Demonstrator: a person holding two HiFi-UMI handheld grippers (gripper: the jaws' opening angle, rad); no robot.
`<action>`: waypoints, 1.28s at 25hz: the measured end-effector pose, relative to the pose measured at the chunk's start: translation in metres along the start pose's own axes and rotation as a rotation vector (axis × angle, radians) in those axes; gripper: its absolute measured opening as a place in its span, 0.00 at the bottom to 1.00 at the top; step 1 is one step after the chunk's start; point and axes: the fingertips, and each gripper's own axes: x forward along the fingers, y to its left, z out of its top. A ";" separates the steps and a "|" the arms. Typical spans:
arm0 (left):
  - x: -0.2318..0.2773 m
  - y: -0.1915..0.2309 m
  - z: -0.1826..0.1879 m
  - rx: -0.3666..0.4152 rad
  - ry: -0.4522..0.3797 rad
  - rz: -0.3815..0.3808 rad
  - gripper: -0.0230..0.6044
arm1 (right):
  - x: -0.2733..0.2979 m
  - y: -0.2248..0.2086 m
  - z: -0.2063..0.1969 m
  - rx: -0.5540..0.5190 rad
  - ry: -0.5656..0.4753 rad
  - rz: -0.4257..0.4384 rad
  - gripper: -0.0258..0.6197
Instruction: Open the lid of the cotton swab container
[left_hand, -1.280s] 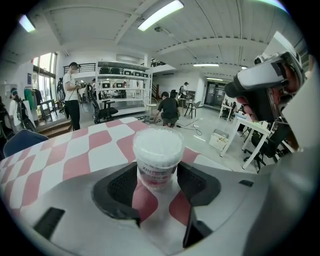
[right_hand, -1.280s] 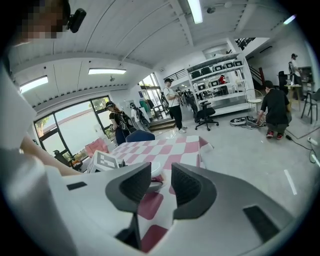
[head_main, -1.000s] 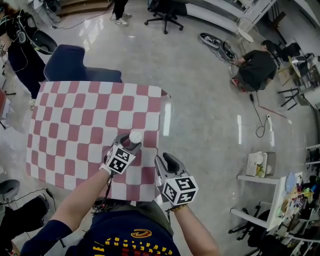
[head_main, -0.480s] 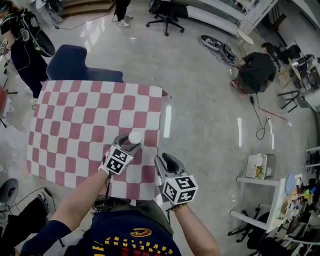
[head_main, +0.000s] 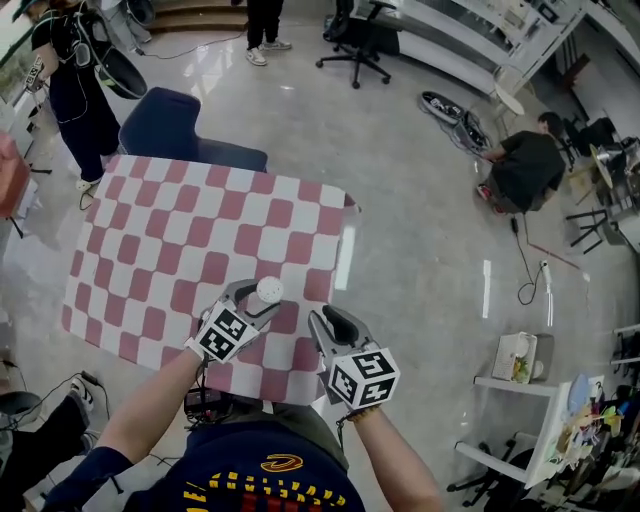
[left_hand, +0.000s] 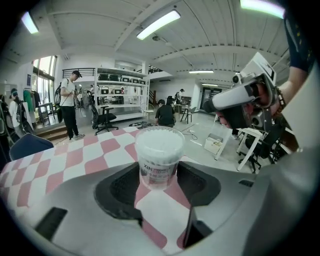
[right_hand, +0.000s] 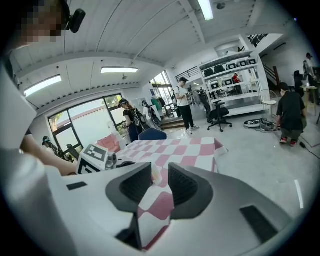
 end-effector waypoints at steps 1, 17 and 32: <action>-0.010 0.000 0.001 0.006 0.000 -0.002 0.40 | 0.002 0.004 0.004 -0.012 0.002 0.018 0.20; -0.152 -0.005 0.058 -0.002 -0.062 0.022 0.40 | -0.004 0.127 0.093 -0.265 -0.047 0.313 0.20; -0.173 -0.033 0.102 0.155 -0.045 -0.053 0.40 | -0.020 0.189 0.106 -0.519 0.001 0.504 0.42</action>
